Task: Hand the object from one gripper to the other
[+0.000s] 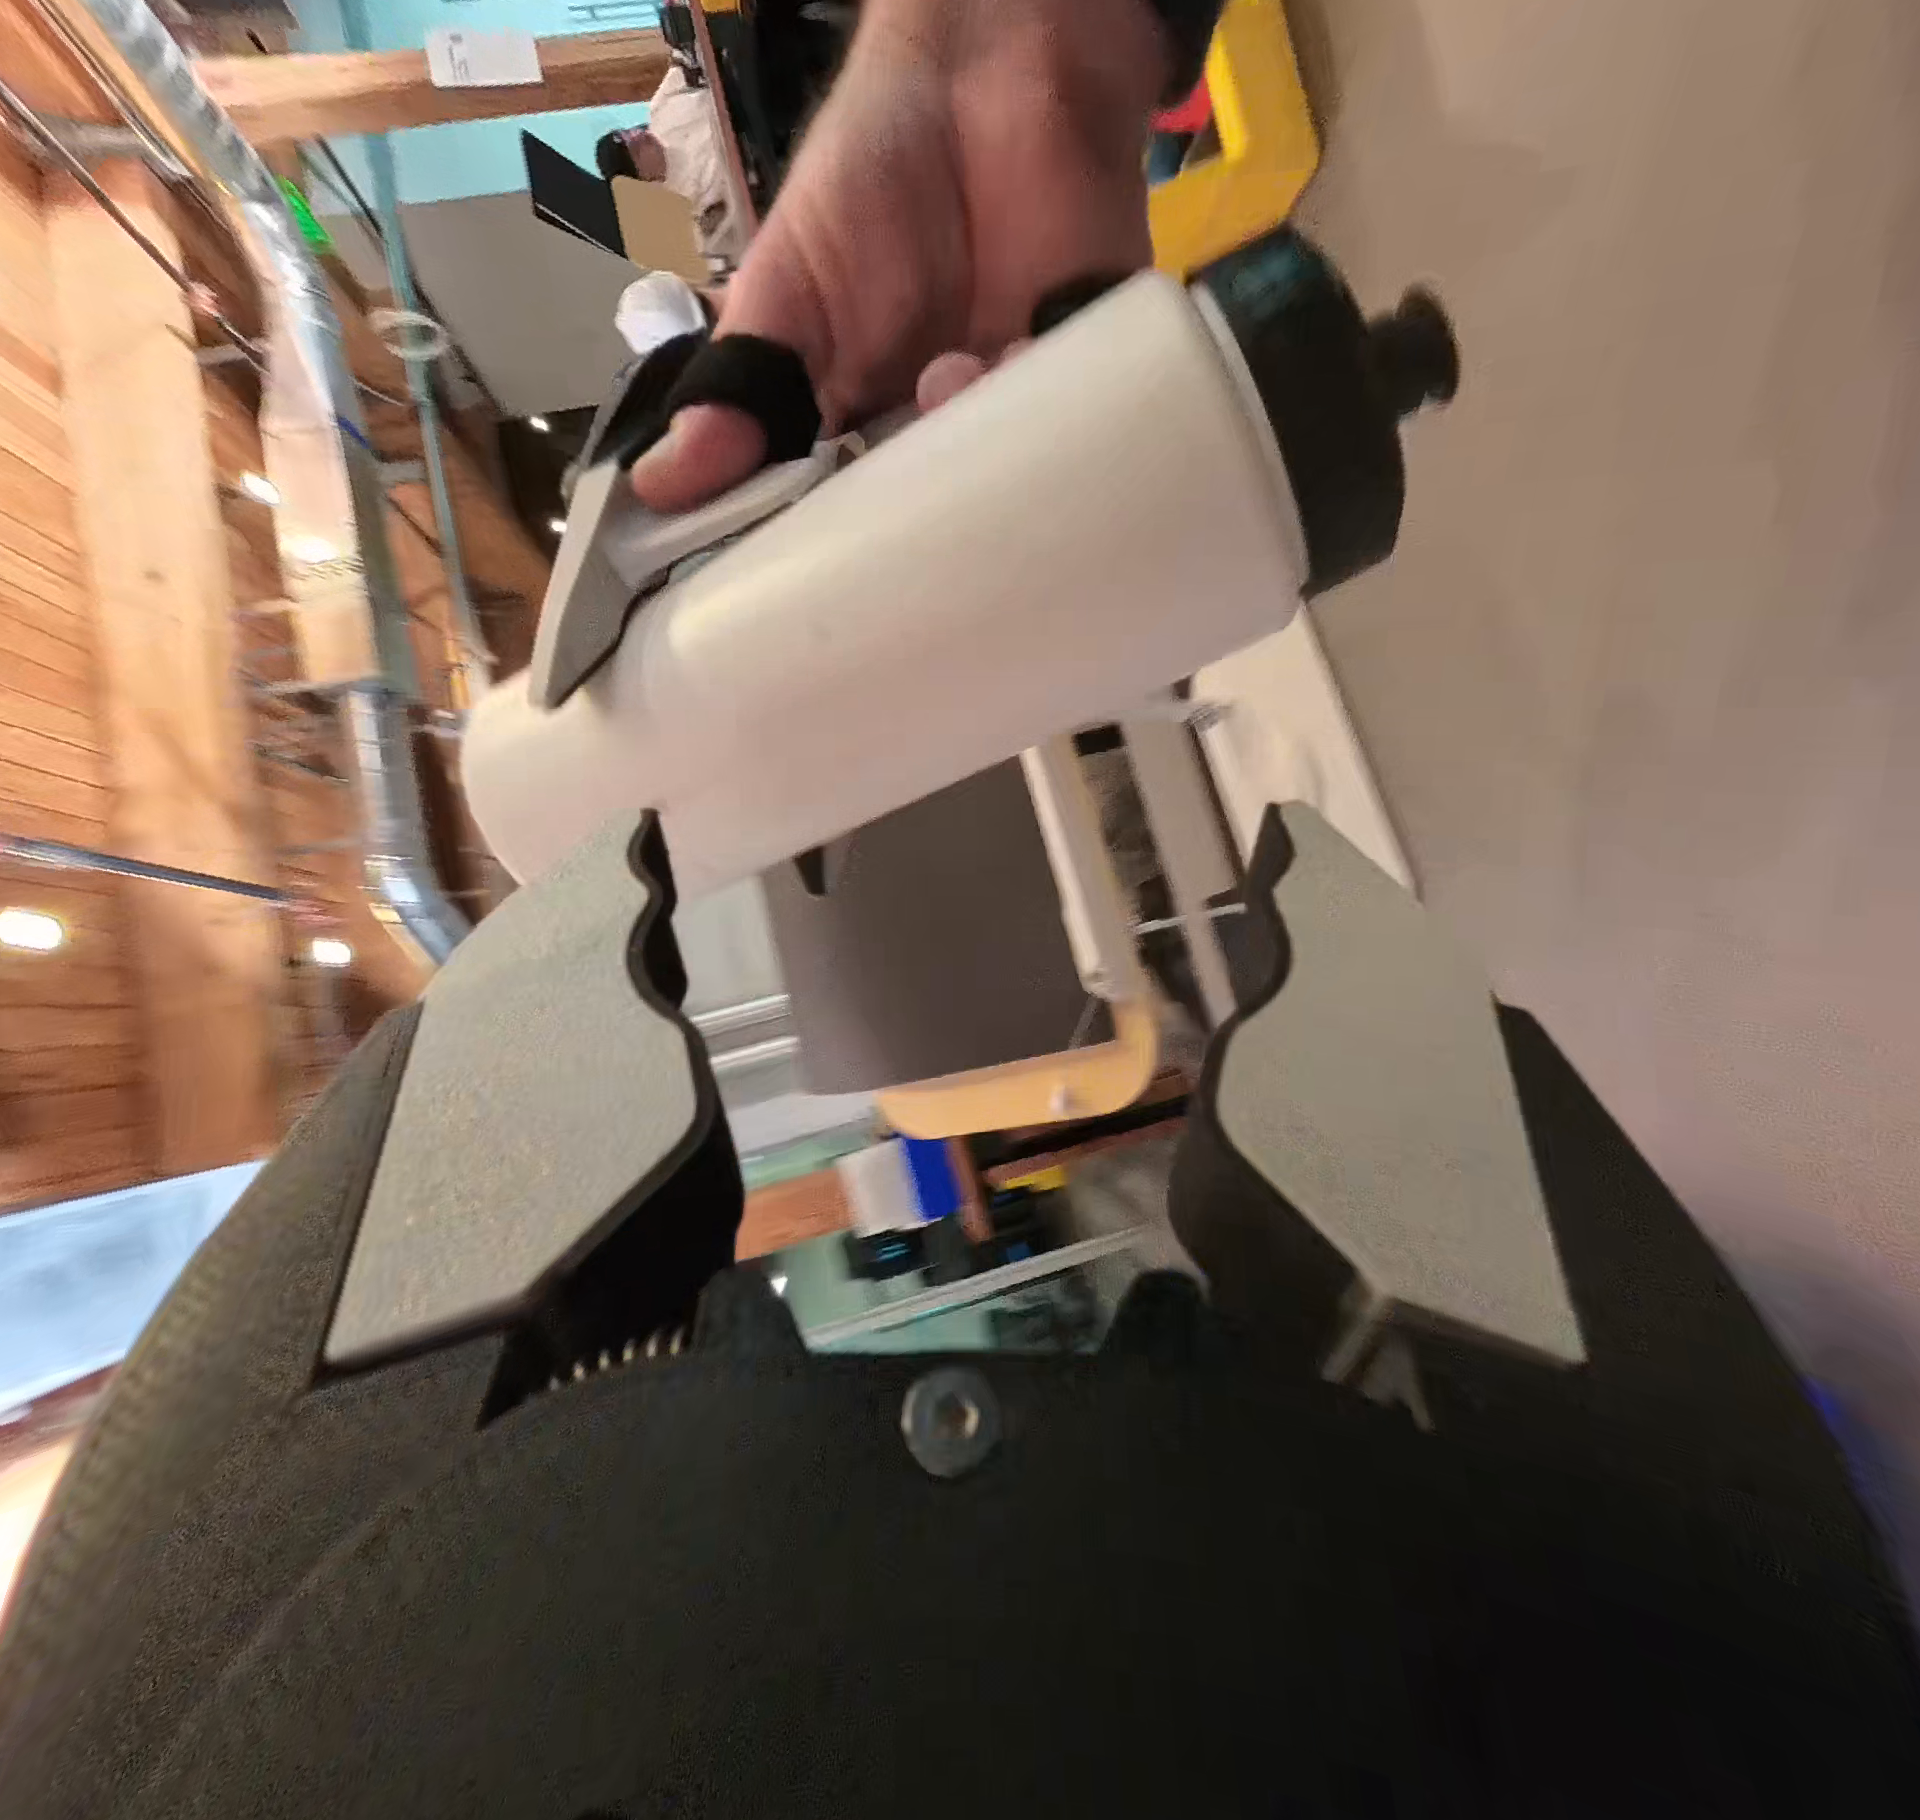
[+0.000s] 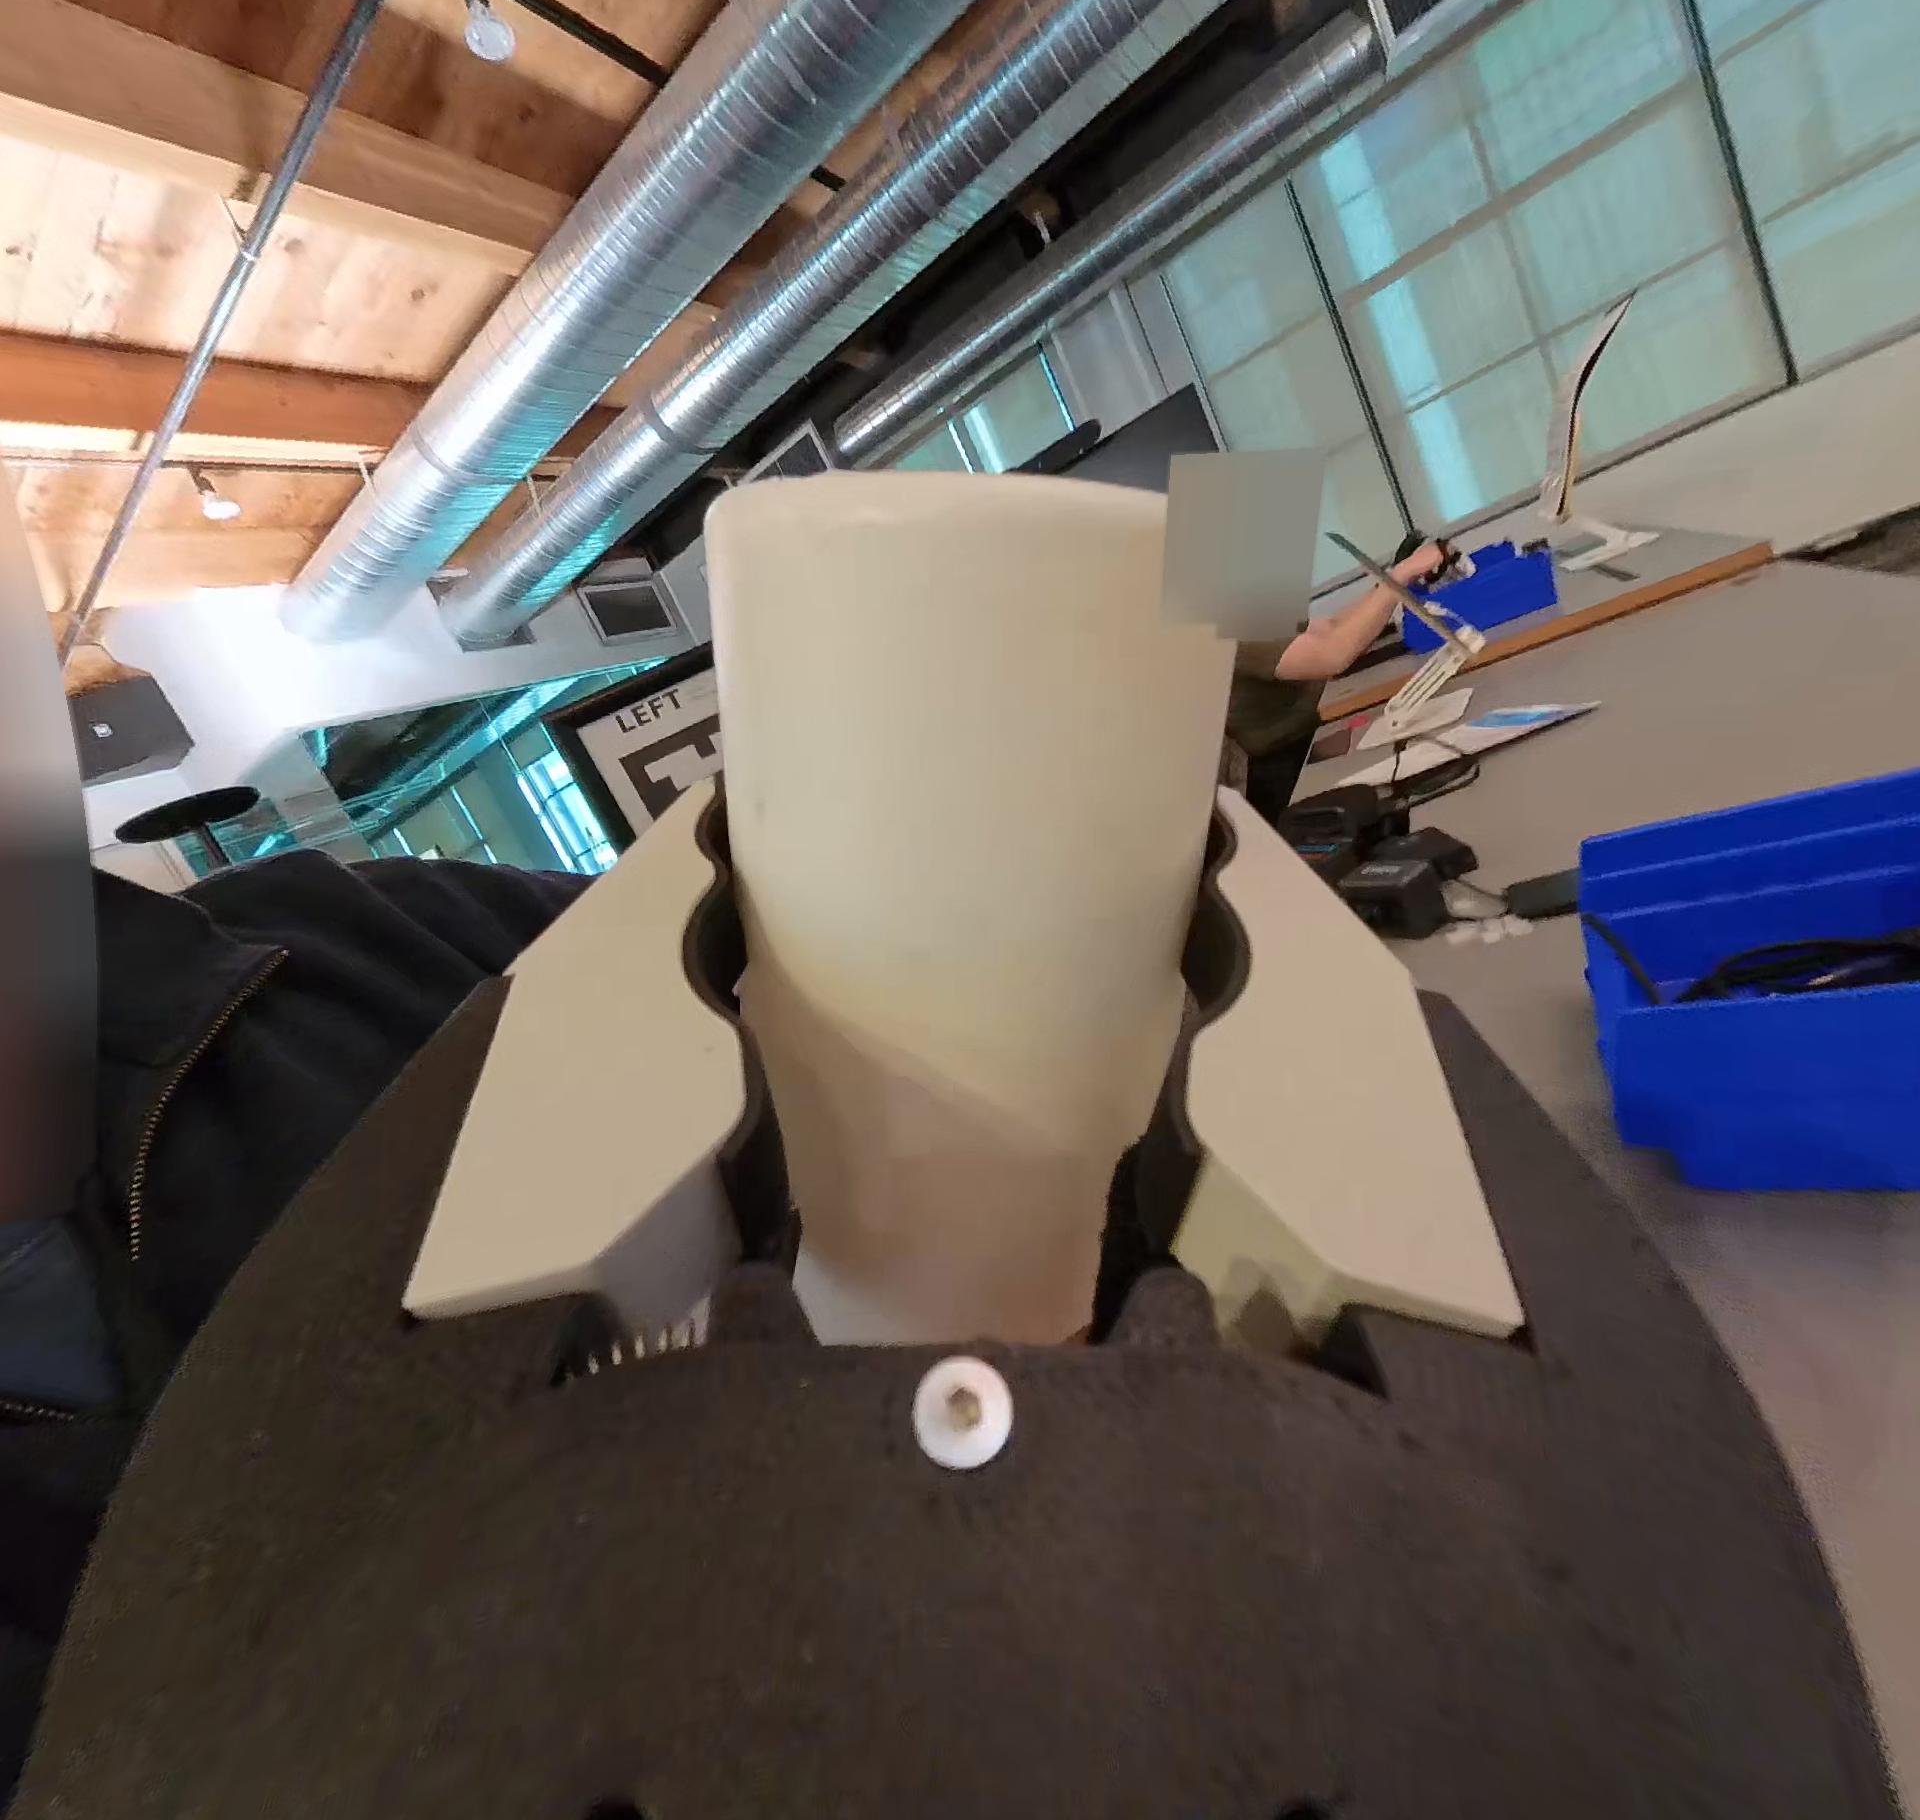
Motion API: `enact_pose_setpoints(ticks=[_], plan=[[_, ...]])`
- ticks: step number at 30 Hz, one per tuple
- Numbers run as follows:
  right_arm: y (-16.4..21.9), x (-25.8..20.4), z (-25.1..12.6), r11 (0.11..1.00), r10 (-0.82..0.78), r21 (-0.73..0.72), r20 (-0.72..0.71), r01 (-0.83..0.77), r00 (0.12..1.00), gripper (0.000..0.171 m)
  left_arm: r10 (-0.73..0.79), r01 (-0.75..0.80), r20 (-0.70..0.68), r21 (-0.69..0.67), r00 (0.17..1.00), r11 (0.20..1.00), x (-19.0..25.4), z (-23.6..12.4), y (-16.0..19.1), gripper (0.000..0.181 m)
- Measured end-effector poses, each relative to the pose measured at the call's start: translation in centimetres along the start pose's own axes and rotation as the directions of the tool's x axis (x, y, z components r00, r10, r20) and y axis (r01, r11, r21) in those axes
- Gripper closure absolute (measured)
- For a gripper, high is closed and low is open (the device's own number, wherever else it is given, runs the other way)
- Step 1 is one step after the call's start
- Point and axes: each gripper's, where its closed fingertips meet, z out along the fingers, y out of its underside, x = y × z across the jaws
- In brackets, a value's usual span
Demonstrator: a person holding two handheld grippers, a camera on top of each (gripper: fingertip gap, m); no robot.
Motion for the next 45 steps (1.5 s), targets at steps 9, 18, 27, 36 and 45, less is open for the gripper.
enact_pose_setpoints(ticks=[9, 18, 27, 36, 45], plan=[[2.3, 1.5, 1.1, 0.990, 0.137, -0.008, -0.043, -0.138, 0.990, 0.087, 0.348, -0.323, 0.205, -0.145, 0.915, 0.935, 1.3, 3.5, -0.7, 0.068], [5.8, 3.0, 2.3, 0.936, 0.353, -0.004, -0.033, -0.353, 0.935, 0.087, 0.499, -0.498, 0.166, -0.051, 0.850, 0.865, 5.3, 5.9, -3.7, 0.071], [5.7, 2.5, 2.6, 0.922, 0.387, -0.010, 0.026, -0.387, 0.922, 0.074, 0.336, -0.333, 0.179, -0.046, 0.925, 0.942, 3.7, 5.1, -4.2, 0.082], [2.9, 2.2, -0.1, 0.988, 0.135, 0.083, -0.051, -0.130, 0.990, 0.071, -0.335, 0.330, 0.193, 0.057, 0.922, 0.942, -1.5, 2.4, -2.7, 0.082], [2.6, -4.8, 0.8, 0.595, -0.796, -0.248, -0.049, 0.764, 0.604, 0.066, -0.868, 0.884, -0.166, 0.095, 0.467, 0.457, -1.9, 3.0, -0.5, 0.081]])
